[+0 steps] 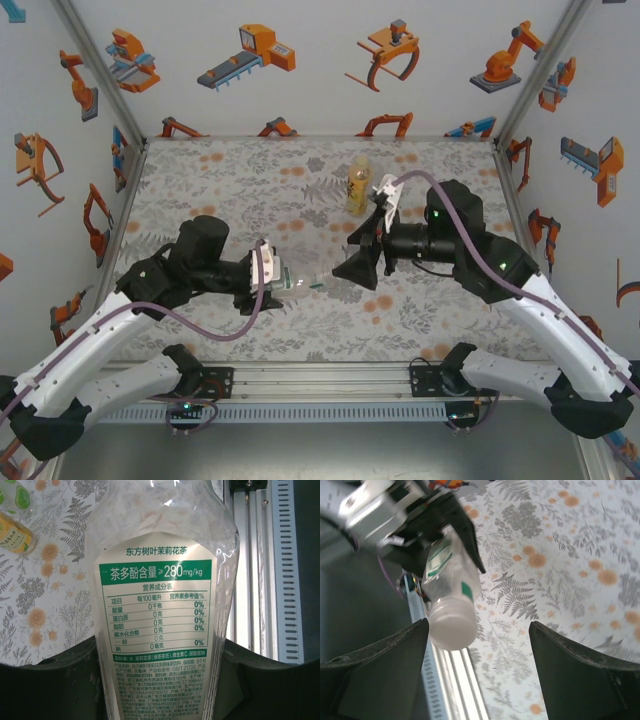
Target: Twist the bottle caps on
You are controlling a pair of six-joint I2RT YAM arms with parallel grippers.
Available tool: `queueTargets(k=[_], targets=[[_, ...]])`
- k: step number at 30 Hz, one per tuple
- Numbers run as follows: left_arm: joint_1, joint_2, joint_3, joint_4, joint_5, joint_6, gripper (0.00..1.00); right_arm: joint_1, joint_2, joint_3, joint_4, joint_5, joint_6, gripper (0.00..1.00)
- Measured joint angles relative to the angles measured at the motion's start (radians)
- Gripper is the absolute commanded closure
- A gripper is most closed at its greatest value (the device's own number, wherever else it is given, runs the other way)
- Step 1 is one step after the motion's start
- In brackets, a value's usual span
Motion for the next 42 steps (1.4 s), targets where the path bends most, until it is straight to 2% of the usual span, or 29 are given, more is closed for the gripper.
queueTargets(k=[5, 9, 19, 25, 31, 33, 38, 42], targets=[[0.0, -0.021, 0.0, 0.005, 0.011, -0.002, 0.83, 0.001, 0.0, 0.0, -0.028, -0.143, -0.275, 0.3], [0.0, -0.026, 0.0, 0.005, 0.016, -0.003, 0.83, 0.001, -0.004, -0.013, -0.013, -0.218, -0.379, 0.38], [0.0, -0.026, 0.0, 0.005, 0.019, -0.003, 0.83, 0.001, -0.011, -0.064, 0.07, -0.293, -0.407, 0.47], [0.0, -0.026, 0.0, 0.004, 0.018, -0.003, 0.83, 0.0, -0.012, -0.088, 0.129, -0.293, -0.367, 0.69], [0.0, -0.026, 0.0, 0.002, 0.014, -0.006, 0.83, 0.001, -0.035, -0.134, 0.203, -0.252, -0.204, 0.96], [0.0, -0.026, 0.0, 0.0, 0.004, -0.007, 0.83, 0.001, -0.045, -0.159, 0.24, -0.217, -0.087, 1.0], [0.004, -0.026, 0.0, -0.011, -0.032, -0.016, 0.83, 0.003, -0.057, -0.222, 0.332, -0.107, 0.264, 1.0], [0.008, -0.023, 0.0, -0.021, -0.075, -0.022, 0.83, 0.016, -0.042, -0.235, 0.318, 0.026, 0.573, 1.0]])
